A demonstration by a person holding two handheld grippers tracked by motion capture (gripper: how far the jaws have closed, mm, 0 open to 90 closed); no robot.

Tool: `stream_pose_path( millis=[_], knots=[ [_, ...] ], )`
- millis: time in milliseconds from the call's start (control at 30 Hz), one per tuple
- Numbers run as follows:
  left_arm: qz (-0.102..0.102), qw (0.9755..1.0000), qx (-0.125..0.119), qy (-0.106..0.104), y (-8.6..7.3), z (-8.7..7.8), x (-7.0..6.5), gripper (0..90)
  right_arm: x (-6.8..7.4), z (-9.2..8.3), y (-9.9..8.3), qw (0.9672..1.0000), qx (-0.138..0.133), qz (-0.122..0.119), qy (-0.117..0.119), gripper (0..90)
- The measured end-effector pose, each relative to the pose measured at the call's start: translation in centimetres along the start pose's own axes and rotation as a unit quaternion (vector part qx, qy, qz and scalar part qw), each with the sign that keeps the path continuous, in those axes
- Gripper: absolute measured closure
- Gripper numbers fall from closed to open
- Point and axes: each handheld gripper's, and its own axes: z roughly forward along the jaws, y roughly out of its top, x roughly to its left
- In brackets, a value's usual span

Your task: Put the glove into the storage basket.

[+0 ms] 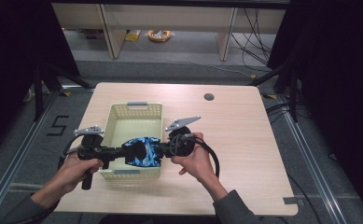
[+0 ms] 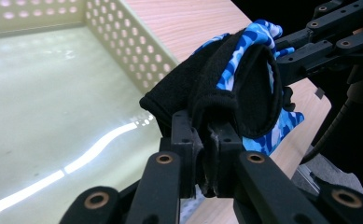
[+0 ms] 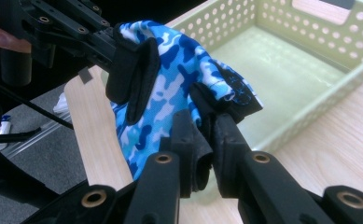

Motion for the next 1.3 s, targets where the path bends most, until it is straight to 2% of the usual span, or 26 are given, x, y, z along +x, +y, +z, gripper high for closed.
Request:
stream_pose_path(
  millis=[133, 267, 433, 500, 533, 667, 1067, 1133, 1233, 1267, 1300],
  knots=[
    [-0.009, 0.9999, 0.005, 0.008, -0.2, -0.4, 1.0, 82.6, -0.1, 1.6, 0.9, 0.9999, 0.006, -0.002, 0.008, 81.3],
    [-0.02, 0.9997, 0.01, 0.013, -0.6, -0.6, 2.3, 82.5, 0.0, 2.8, 1.4, 0.9998, 0.016, -0.005, 0.005, 81.3],
    [-0.024, 0.9994, 0.014, 0.019, -1.0, -0.7, 3.0, 82.4, -0.1, 3.9, 1.5, 0.9995, 0.03, 0.004, 0.008, 81.3],
    [-0.03, 0.9992, 0.017, 0.017, -1.2, -0.6, 3.3, 82.2, -0.2, 4.5, 1.5, 0.9994, 0.034, 0.004, 0.007, 81.3],
    [-0.032, 0.999, 0.017, 0.024, -1.3, -0.5, 3.5, 82.2, -0.2, 4.7, 1.5, 0.9992, 0.038, 0.007, 0.006, 81.3],
    [-0.043, 0.9983, 0.028, 0.026, -1.8, 0.0, 4.3, 82.2, -0.5, 6.1, 1.3, 0.9988, 0.048, 0.008, 0.001, 81.2],
    [-0.042, 0.9972, 0.05, 0.036, -2.6, 0.4, 4.8, 79.8, -0.8, 8.5, 0.5, 0.9961, 0.088, 0.0, -0.003, 81.2],
    [-0.038, 0.997, 0.056, 0.036, -2.7, 0.6, 4.8, 79.5, -0.6, 9.1, 0.3, 0.9943, 0.106, 0.004, -0.008, 81.2],
    [-0.04, 0.9966, 0.059, 0.042, -2.7, 0.7, 4.9, 78.6, -0.6, 9.5, 0.2, 0.9933, 0.115, 0.004, -0.01, 81.2],
    [-0.038, 0.9963, 0.063, 0.046, -2.7, 0.8, 4.9, 76.3, -0.8, 9.8, 0.2, 0.9931, 0.116, -0.01, -0.014, 81.2],
    [-0.041, 0.996, 0.062, 0.049, -2.7, 0.8, 4.9, 76.3, -0.8, 9.8, 0.2, 0.9931, 0.116, -0.01, -0.014, 81.2]
  ],
)
